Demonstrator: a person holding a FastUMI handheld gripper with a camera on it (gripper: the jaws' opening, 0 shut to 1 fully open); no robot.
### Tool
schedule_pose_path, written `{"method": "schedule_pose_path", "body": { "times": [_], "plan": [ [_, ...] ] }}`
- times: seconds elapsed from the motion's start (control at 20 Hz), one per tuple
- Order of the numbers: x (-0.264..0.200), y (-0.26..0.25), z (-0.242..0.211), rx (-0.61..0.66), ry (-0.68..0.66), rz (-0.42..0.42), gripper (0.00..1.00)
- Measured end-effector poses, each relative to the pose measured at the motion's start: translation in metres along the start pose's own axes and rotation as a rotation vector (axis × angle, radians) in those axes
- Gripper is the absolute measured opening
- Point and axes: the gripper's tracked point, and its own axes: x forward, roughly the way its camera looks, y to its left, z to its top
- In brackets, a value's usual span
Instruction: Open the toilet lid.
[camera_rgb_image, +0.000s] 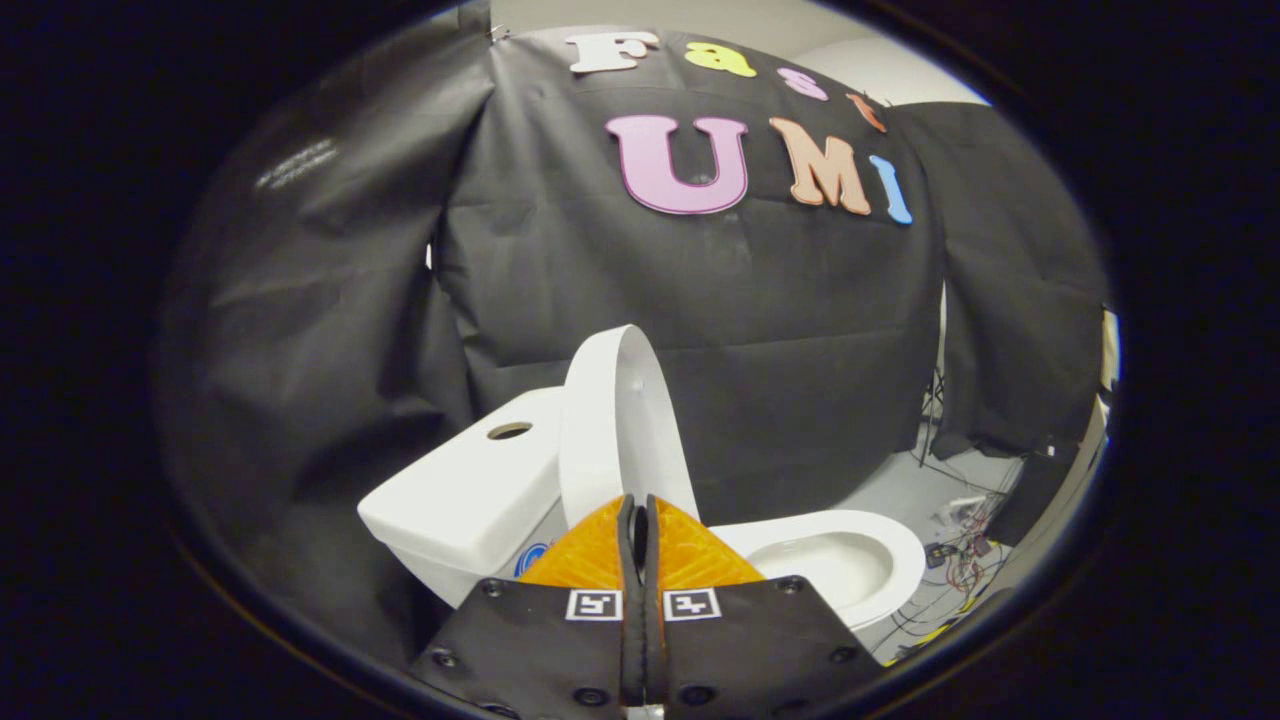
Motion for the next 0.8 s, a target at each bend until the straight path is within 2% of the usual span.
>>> {"method": "schedule_pose_path", "body": {
  "times": [0.3, 0.65, 0.8],
  "plan": [
    [0.003, 0.019, -0.001, -0.025, -0.005, -0.014, 0.01],
    [0.001, 0.023, -0.002, -0.042, -0.027, -0.083, 0.02],
    [0.002, 0.031, -0.001, -0.068, -0.037, -0.068, 0.02]
  ]
}}
